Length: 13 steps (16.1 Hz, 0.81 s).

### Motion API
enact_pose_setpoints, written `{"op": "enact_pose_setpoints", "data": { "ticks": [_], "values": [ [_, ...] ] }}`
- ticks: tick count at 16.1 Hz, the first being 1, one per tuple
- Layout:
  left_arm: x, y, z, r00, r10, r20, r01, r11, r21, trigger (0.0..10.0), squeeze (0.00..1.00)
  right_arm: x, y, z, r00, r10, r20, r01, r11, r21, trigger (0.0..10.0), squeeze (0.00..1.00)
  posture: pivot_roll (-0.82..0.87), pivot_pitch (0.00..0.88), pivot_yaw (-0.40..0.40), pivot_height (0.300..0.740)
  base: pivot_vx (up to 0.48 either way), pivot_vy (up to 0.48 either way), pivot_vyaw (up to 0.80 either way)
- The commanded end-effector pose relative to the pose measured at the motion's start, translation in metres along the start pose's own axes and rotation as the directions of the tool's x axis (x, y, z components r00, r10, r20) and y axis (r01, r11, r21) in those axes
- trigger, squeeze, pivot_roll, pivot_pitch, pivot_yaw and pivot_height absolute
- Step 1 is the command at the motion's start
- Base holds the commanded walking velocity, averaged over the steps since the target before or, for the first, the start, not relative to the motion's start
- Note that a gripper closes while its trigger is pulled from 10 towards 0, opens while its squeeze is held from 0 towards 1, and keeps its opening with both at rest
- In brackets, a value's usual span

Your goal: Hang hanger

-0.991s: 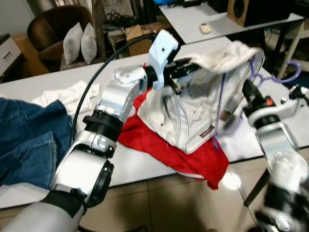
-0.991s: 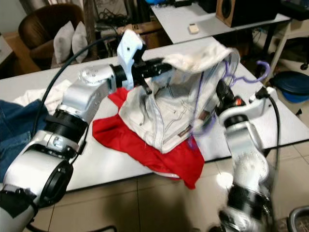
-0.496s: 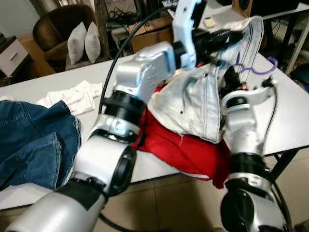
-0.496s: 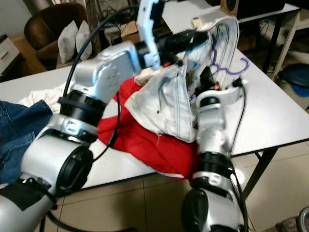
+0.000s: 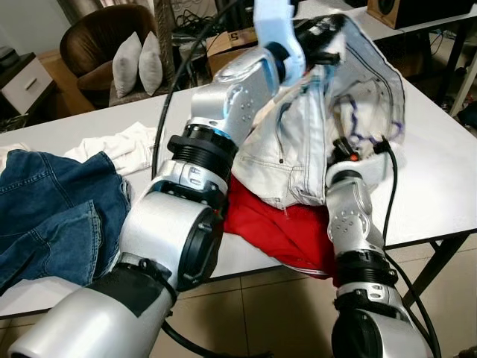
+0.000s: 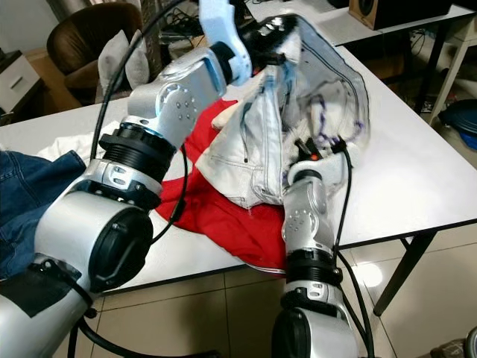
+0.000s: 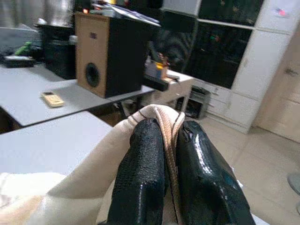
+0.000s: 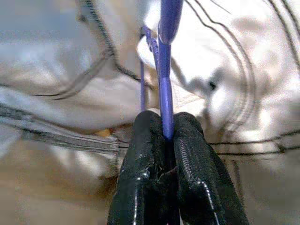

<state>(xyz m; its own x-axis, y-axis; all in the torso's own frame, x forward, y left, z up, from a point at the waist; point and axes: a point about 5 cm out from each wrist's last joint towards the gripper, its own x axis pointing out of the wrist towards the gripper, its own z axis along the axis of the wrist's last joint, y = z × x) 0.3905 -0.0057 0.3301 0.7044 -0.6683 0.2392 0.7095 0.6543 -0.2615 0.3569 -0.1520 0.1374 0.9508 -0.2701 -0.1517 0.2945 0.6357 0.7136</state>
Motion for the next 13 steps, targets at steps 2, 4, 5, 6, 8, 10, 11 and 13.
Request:
{"op": "enact_pose_setpoints", "data": {
  "ticks": [2,4,5,6,8,10,11,13],
  "values": [
    [0.000,0.006,0.030,0.993,0.055,0.103,-0.061,0.997,0.051,0.0,0.00,-0.020,-0.014,-0.047,0.977,-0.133,-0.166,0.136,0.991,0.009,10.0,0.00,-0.11,0.000,0.252,0.740,0.000,0.000,0.00],
    [0.000,0.018,0.035,0.979,0.163,0.120,-0.177,0.977,0.118,0.0,0.00,-0.031,-0.027,-0.043,0.970,-0.182,-0.160,0.180,0.983,-0.032,10.0,0.00,-0.13,0.000,0.263,0.740,0.000,0.000,0.00],
    [-0.002,0.023,0.034,0.973,0.199,0.114,-0.214,0.967,0.139,0.0,0.00,-0.033,-0.024,-0.038,0.975,-0.163,-0.150,0.158,0.986,-0.046,10.0,0.00,-0.13,0.000,0.267,0.740,0.000,0.000,0.00],
    [-0.004,0.030,0.030,0.964,0.242,0.106,-0.258,0.949,0.182,0.0,0.00,-0.036,-0.019,-0.030,0.980,-0.141,-0.139,0.135,0.990,-0.050,10.0,0.00,-0.14,0.000,0.270,0.740,0.000,0.000,0.00],
    [-0.007,0.040,0.019,0.954,0.289,0.076,-0.299,0.920,0.253,0.0,0.00,-0.041,-0.009,-0.014,0.987,-0.098,-0.127,0.094,0.995,-0.038,10.0,0.00,-0.15,0.000,0.281,0.740,0.000,0.000,0.00],
    [-0.014,0.052,0.002,0.939,0.342,0.029,-0.333,0.885,0.325,0.0,0.00,-0.049,0.007,0.005,0.993,-0.017,-0.118,0.014,1.000,-0.027,10.0,0.00,-0.16,0.000,0.286,0.740,0.000,0.000,0.00],
    [-0.017,0.056,-0.005,0.932,0.362,0.010,-0.342,0.871,0.352,0.0,0.00,-0.052,0.012,0.012,0.994,0.006,-0.113,-0.008,1.000,-0.019,10.0,0.00,-0.17,0.000,0.287,0.740,0.000,0.000,0.00],
    [-0.031,0.075,-0.032,0.892,0.449,-0.061,-0.377,0.810,0.449,0.0,0.00,-0.068,0.038,0.039,0.986,0.132,-0.103,-0.129,0.991,0.038,10.0,0.00,-0.18,0.000,0.291,0.740,0.000,0.000,0.00]
  ]
}}
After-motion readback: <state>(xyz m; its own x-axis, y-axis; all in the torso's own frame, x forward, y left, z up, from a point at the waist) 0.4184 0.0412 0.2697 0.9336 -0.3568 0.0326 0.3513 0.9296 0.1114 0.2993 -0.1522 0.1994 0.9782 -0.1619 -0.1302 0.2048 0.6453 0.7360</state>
